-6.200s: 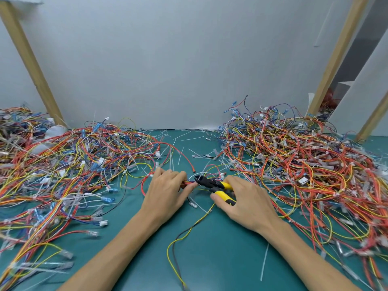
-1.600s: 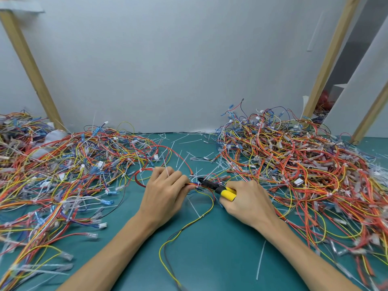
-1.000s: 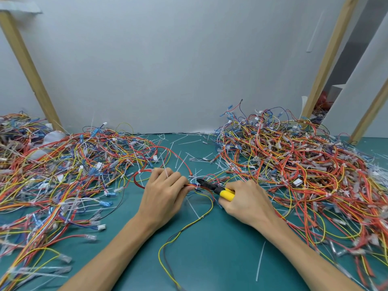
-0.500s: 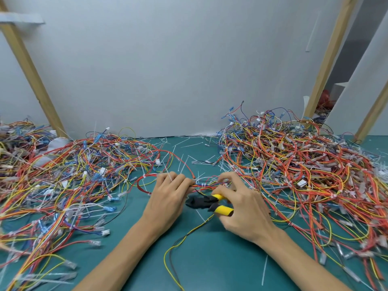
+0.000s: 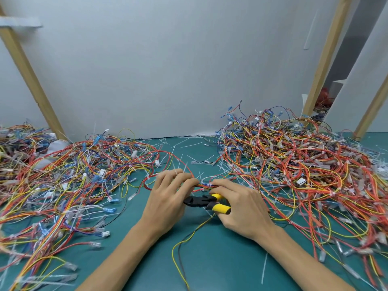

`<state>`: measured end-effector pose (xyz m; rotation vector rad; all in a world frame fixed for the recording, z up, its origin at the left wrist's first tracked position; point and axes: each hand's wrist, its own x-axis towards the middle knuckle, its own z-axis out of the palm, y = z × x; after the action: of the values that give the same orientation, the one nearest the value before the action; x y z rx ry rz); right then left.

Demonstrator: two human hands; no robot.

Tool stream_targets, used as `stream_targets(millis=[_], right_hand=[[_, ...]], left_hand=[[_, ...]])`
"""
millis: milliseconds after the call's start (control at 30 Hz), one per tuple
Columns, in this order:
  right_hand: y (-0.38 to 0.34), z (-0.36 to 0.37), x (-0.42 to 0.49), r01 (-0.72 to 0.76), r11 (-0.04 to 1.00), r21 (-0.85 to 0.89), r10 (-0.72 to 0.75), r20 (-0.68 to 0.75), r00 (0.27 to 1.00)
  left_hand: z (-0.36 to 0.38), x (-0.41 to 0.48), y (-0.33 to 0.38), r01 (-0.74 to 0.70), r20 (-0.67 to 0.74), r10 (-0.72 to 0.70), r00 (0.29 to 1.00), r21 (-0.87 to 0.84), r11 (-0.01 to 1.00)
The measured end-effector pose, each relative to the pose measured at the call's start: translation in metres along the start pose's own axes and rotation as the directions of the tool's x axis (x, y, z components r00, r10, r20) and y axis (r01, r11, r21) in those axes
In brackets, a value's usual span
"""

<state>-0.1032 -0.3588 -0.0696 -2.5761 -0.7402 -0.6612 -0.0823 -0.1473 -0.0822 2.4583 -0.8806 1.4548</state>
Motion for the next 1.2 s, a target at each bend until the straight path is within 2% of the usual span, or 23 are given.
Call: stream_targets(millis=[133,233,300,433,633,833,1000,1200], right_hand=[[0.004,-0.006,0.000,-0.006,1.000,-0.005,0.006,-0.087,0.996],[0.007,-0.009,0.001,-0.003,1.000,-0.012,0.001,-0.128,0.992],[0.008,-0.010,0.001,0.007,1.000,-0.024,-0.010,-0.155,0.988],[0.008,-0.012,0.001,0.014,0.999,-0.037,-0.022,-0.225,0.974],[0.015,-0.010,0.003,-0.021,0.998,-0.065,0.002,-0.283,0.959],[0.022,-0.007,0.002,-0.100,0.993,-0.067,0.075,-0.302,0.950],[0.024,-0.002,0.002,-0.188,0.980,-0.071,0.159,-0.296,0.942],[0.023,0.003,0.002,-0.275,0.961,0.040,0.276,-0.237,0.931]], left_hand=[[-0.004,0.001,-0.003,0.024,-0.179,-0.016,0.984,0.041,0.999],[-0.006,0.001,-0.003,0.113,-0.219,-0.136,0.966,-0.115,0.987],[-0.008,0.001,-0.006,0.188,-0.163,-0.220,0.962,-0.194,0.963],[-0.010,0.000,-0.013,0.233,-0.041,-0.239,0.970,-0.114,0.966],[-0.010,0.002,-0.009,0.241,-0.043,-0.247,0.968,-0.120,0.963],[-0.007,0.001,-0.004,0.205,0.036,-0.202,0.979,-0.209,0.956],[-0.003,0.000,-0.001,0.146,0.062,-0.136,0.989,-0.219,0.965],[-0.011,0.001,0.008,0.151,0.191,-0.085,0.978,-0.361,0.920]])
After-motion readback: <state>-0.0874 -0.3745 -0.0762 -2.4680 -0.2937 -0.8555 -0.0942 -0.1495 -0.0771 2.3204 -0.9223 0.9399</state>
